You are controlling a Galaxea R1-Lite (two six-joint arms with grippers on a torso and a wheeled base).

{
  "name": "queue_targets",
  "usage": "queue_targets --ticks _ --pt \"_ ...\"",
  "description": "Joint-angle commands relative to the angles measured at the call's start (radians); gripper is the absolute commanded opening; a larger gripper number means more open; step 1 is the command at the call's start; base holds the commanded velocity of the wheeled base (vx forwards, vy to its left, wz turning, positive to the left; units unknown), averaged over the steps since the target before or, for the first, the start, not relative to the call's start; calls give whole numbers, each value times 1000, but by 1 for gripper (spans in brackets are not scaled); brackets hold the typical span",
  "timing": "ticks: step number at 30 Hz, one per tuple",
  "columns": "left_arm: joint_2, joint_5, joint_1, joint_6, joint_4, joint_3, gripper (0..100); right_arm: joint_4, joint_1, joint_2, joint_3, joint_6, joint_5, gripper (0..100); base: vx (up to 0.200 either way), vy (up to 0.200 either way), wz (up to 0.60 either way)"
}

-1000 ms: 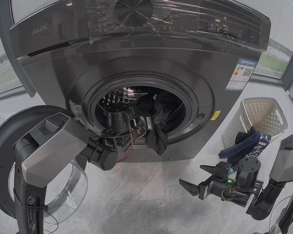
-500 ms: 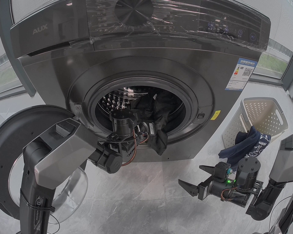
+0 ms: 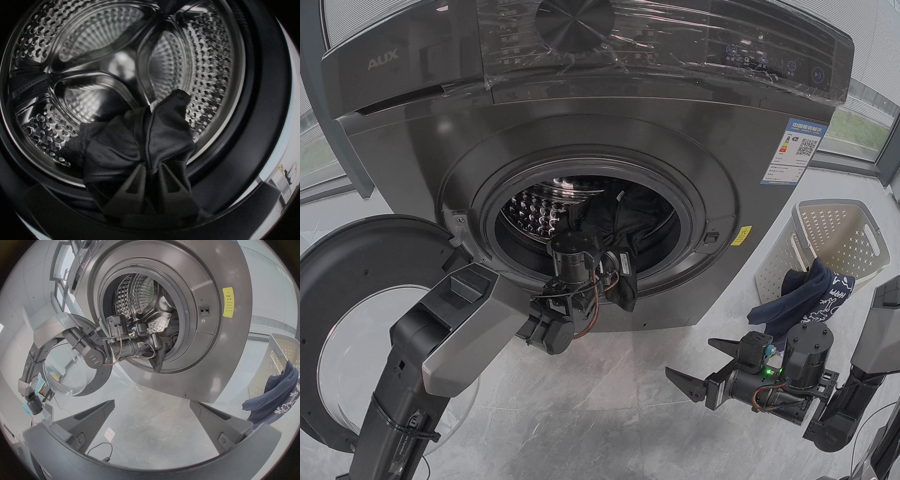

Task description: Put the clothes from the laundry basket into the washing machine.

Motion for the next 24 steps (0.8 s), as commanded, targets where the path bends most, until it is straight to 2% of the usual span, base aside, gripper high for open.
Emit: queue_targets --ticks 1,5,12,21,22,24 --pt "44 27 7 -1 4 -83 0 0 1 2 -1 0 0 100 0 0 0" --pt "37 57 47 -1 29 -170 0 0 2 2 -1 0 0 100 0 0 0" --pt "40 60 95 -7 107 -348 0 0 4 14 -1 1 0 100 0 0 0" --pt "46 62 96 -7 122 -348 0 0 4 13 -1 1 0 100 0 0 0" --pt "44 63 93 -8 119 -348 100 0 4 13 -1 1 0 100 0 0 0" --pt "35 70 89 -10 119 -344 100 0 4 13 -3 1 0 100 0 0 0"
